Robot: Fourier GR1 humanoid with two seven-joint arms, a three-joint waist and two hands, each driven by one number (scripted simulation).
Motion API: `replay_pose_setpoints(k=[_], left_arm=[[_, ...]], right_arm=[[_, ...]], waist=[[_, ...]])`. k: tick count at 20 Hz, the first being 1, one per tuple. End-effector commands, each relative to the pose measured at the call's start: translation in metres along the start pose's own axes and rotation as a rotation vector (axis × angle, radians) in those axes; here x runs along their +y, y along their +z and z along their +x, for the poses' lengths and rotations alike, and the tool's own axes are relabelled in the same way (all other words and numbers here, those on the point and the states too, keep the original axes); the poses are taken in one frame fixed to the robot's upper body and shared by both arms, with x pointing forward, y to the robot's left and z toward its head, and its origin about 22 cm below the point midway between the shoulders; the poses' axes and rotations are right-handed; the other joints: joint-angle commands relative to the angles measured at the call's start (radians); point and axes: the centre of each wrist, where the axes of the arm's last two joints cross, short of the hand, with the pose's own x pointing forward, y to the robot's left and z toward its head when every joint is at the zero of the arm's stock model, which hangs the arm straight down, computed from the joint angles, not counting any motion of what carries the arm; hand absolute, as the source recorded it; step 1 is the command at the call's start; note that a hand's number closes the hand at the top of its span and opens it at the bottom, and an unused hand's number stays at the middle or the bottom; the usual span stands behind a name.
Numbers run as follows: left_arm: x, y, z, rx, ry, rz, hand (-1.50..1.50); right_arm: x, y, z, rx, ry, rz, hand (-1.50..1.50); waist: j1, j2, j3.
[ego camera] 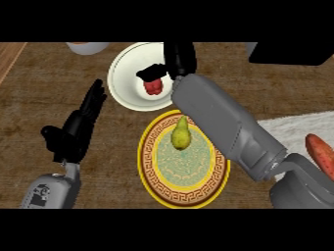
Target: Pick the bell pepper from the plate and place it in the bowl
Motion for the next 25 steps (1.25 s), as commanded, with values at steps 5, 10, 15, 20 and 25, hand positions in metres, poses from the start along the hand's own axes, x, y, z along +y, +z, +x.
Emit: replay_pose_setpoints(k=[5, 10, 15, 20, 25], left_arm=[[-0.001, -0.003, -0.006, 0.014, 0.006, 0.02, 0.0], [0.012, 0.004, -0.025, 0.023, -0.005, 0.046, 0.0], [0.017, 0.009, -0.011, 0.025, 0.009, 0.054, 0.0], [-0.008, 0.014, -0.012, 0.02, 0.003, 0.075, 0.0], [0.005, 0.006, -0.014, 0.032, -0.007, 0.05, 0.0]], right_arm=[[-0.013, -0.011, 0.009, 0.031, -0.212, -0.062, -1.5], [-0.027, -0.004, -0.01, 0.051, -0.368, -0.043, -1.5], [-0.046, 0.006, -0.04, 0.035, -0.395, 0.022, -1.5], [-0.046, 0.033, -0.069, 0.008, -0.426, 0.104, -1.5], [-0.044, 0.051, -0.087, -0.004, -0.413, 0.106, -1.5]], waist=[[-0.028, -0.008, 0.0], [-0.059, -0.018, 0.0], [-0.055, -0.02, 0.0], [-0.058, -0.021, 0.0], [-0.05, -0.017, 0.0]])
